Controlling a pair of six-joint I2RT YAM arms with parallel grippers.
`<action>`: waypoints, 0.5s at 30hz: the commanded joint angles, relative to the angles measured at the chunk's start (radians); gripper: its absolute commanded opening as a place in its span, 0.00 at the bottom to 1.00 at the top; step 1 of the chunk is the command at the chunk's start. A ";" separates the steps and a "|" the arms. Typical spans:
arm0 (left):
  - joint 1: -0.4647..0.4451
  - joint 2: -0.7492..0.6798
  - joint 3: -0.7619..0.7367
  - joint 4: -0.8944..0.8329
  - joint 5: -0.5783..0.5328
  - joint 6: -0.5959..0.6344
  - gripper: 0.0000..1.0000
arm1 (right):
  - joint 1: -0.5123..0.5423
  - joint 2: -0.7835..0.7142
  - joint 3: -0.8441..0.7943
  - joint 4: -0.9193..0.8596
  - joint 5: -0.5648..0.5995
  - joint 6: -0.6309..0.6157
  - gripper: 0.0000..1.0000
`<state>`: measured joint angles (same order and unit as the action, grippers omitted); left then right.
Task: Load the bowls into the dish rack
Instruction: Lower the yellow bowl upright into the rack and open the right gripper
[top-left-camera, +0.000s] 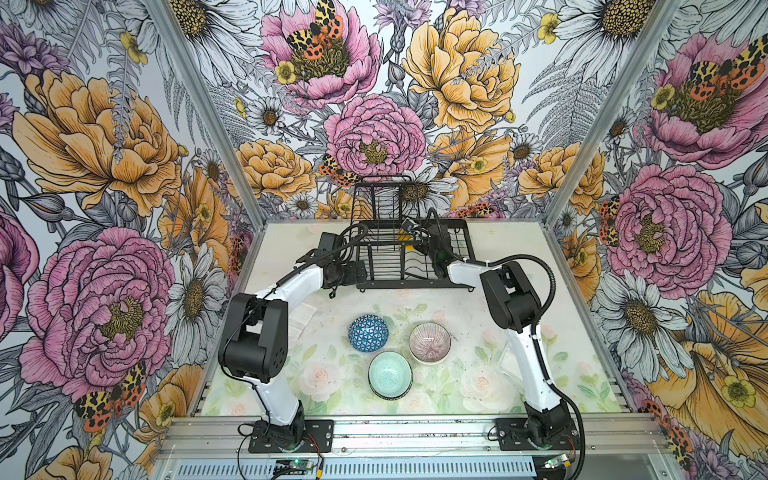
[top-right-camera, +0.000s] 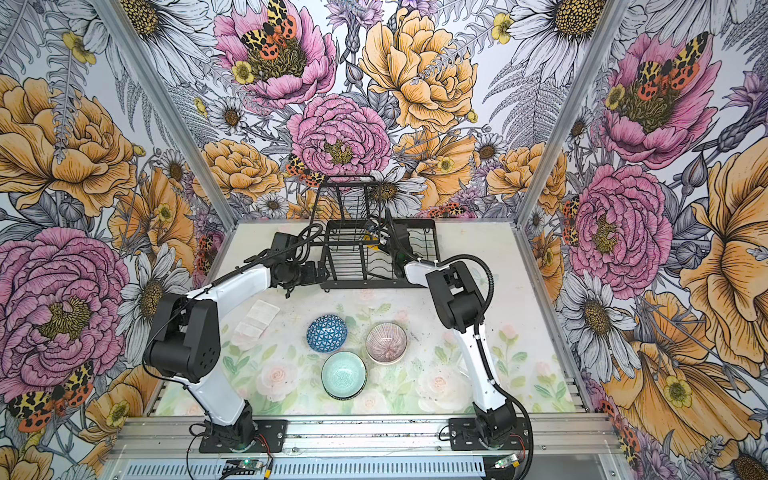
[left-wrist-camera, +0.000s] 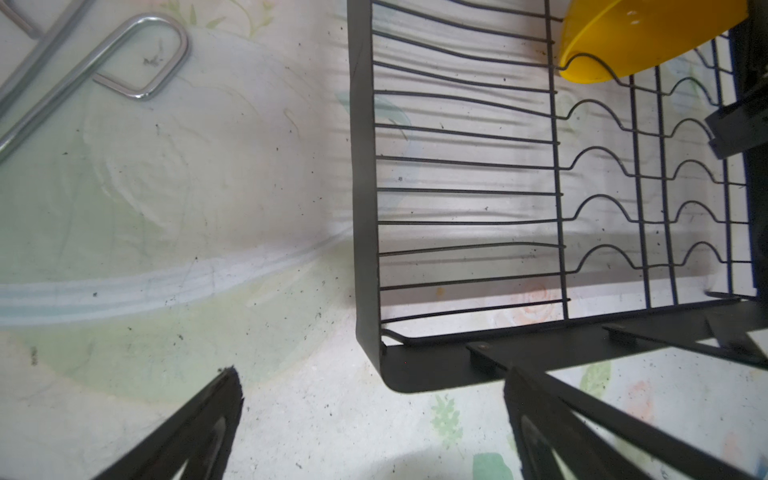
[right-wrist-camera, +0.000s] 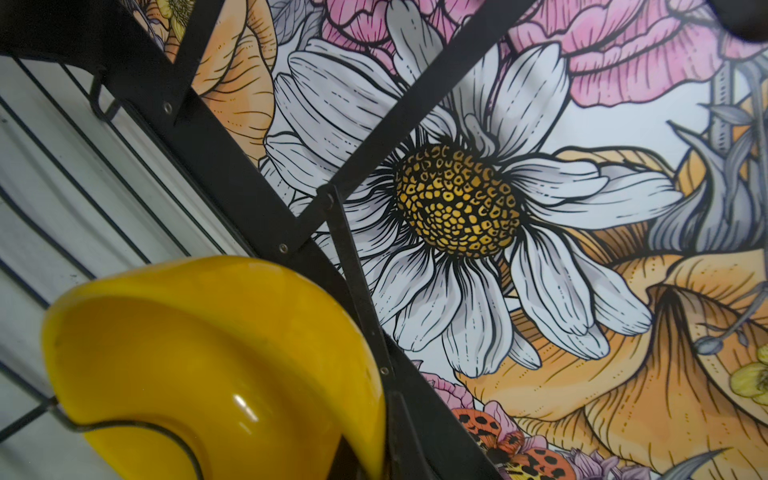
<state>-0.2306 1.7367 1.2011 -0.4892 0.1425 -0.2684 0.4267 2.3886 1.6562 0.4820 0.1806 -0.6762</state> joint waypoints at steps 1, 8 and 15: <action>0.010 -0.047 -0.015 0.009 -0.027 0.012 0.99 | 0.012 -0.050 -0.040 -0.141 0.032 0.031 0.00; 0.010 -0.086 -0.033 -0.005 -0.048 0.008 0.99 | 0.018 -0.080 -0.076 -0.120 0.044 0.038 0.16; 0.013 -0.127 -0.046 -0.024 -0.073 0.009 0.99 | 0.018 -0.107 -0.097 -0.120 0.047 0.039 0.44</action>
<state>-0.2256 1.6470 1.1698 -0.5003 0.1040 -0.2687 0.4316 2.3489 1.5669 0.3801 0.2237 -0.6300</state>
